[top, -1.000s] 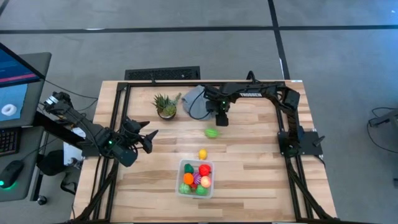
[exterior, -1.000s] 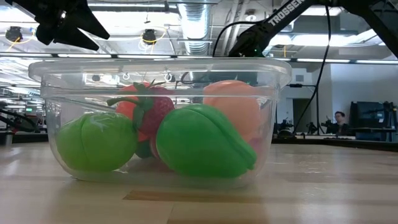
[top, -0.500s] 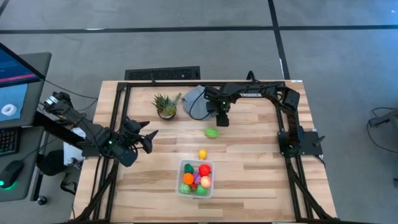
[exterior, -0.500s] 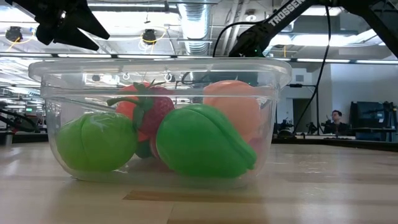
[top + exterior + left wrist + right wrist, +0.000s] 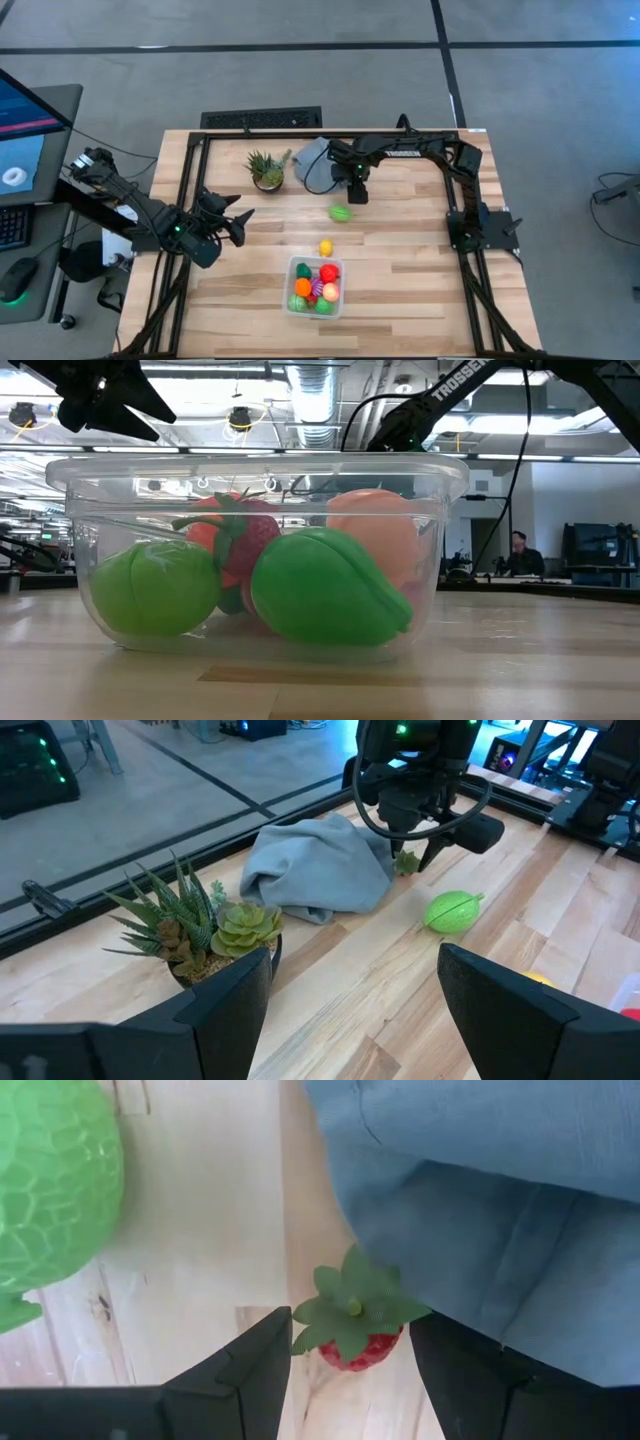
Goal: Pick and placing Produce into tupperware
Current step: Put the red strawberry into the transparent bin
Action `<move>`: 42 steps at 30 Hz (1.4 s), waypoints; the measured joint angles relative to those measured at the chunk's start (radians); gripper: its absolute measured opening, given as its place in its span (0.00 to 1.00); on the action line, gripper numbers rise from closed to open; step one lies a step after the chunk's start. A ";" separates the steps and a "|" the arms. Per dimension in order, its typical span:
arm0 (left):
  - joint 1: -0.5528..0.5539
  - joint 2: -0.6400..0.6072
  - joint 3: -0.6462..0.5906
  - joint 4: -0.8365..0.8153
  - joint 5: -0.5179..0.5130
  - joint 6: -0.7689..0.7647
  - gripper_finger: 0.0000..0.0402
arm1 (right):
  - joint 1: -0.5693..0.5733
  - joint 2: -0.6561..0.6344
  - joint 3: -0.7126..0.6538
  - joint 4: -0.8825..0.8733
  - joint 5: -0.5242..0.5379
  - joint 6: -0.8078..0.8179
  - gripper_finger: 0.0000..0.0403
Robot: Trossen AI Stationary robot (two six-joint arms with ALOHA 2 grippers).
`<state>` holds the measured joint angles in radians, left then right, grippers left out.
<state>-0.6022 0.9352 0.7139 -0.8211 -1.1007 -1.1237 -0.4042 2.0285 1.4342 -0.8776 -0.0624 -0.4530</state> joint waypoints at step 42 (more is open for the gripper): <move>0.000 0.000 0.000 0.004 0.006 0.000 0.69 | 0.016 0.040 0.001 -0.106 0.037 0.064 0.40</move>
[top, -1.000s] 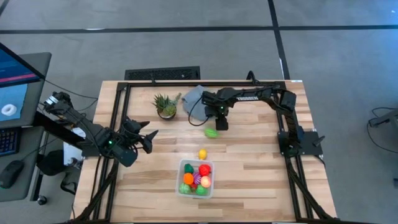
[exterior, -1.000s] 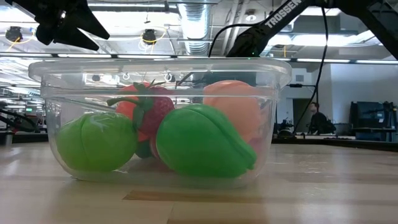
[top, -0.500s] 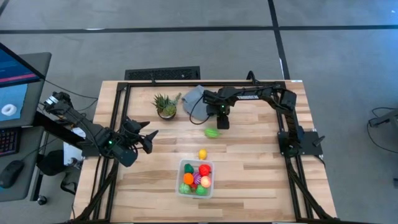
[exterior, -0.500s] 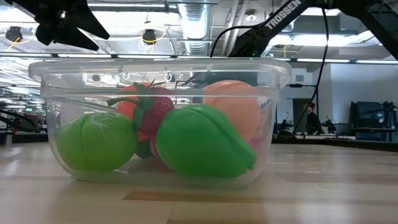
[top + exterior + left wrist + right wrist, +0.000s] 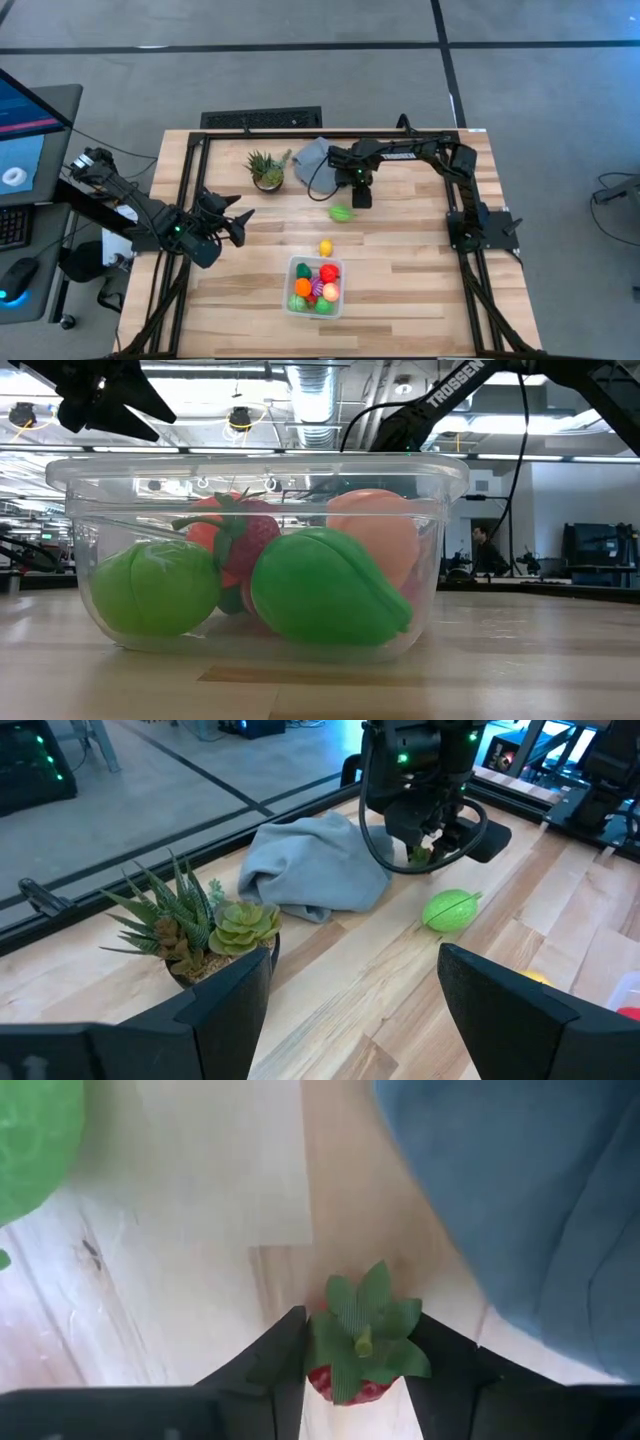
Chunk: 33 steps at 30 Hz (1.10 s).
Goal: Pick and placing Produce into tupperware
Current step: Put the red strawberry into the transparent bin
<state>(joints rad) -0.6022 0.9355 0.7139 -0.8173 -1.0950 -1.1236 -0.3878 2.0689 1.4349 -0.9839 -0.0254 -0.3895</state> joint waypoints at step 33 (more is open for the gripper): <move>0.000 0.000 0.000 0.000 0.002 0.004 0.69 | -0.040 -0.261 0.010 0.001 -0.234 0.181 0.42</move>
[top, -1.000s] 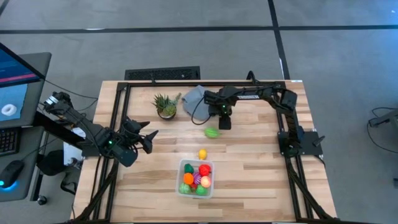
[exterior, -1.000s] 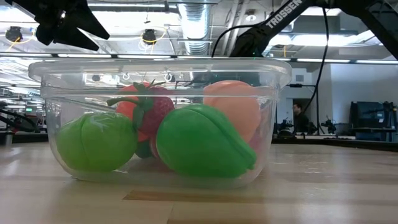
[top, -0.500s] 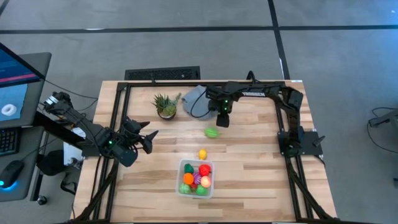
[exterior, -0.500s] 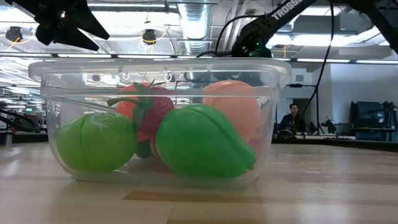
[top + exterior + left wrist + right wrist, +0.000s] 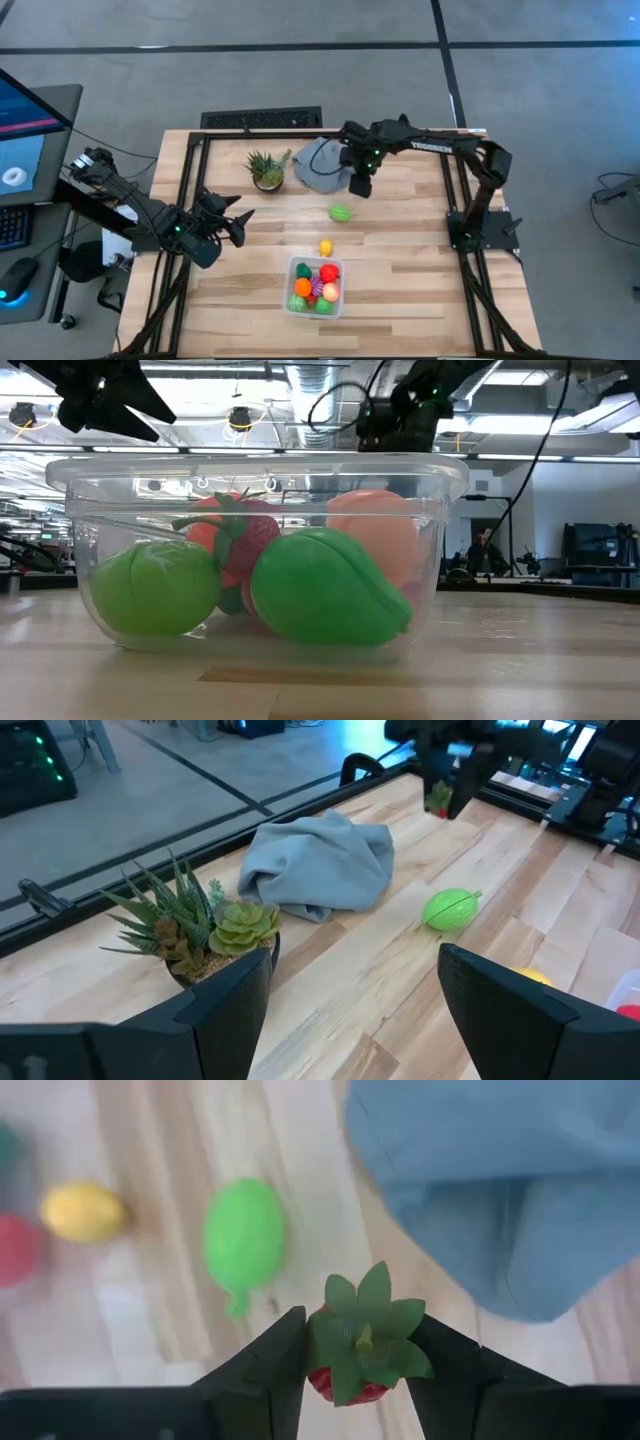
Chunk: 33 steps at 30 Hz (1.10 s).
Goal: Pick and placing Produce into tupperware
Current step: Put the red strawberry into the transparent bin
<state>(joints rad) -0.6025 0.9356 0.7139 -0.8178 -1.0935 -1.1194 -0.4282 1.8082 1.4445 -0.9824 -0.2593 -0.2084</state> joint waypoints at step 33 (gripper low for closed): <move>0.000 0.000 0.000 0.075 0.016 0.010 0.69 | 0.165 -0.303 0.000 0.149 -0.028 0.235 0.43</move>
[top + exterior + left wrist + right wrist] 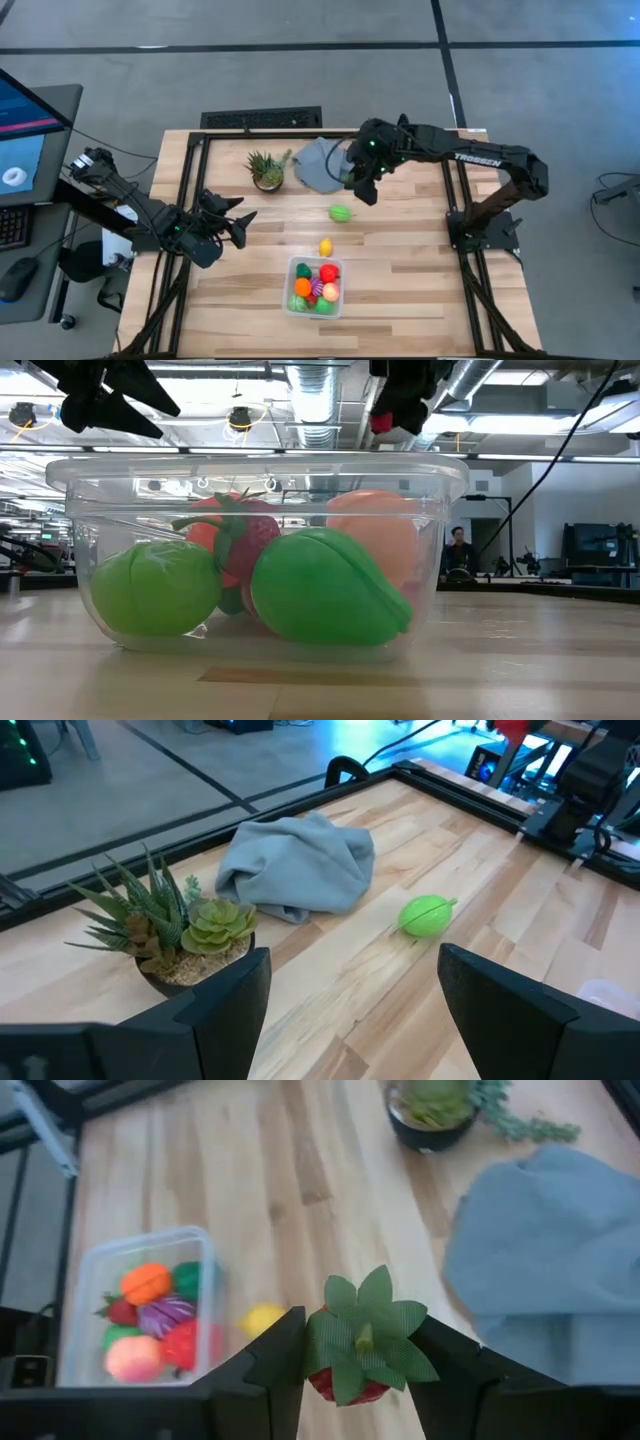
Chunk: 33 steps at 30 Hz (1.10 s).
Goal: Pick and placing Produce into tupperware
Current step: Put the red strawberry into the transparent bin
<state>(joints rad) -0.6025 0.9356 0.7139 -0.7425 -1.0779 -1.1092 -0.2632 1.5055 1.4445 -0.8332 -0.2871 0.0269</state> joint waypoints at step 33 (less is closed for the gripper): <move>-0.001 0.000 0.000 0.061 0.045 0.000 0.69 | 0.194 -0.223 -0.215 0.429 0.073 0.187 0.43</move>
<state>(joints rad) -0.6033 0.9352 0.7139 -0.6817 -1.0328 -1.1095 -0.0697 1.2822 1.2290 -0.4039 -0.2146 0.2142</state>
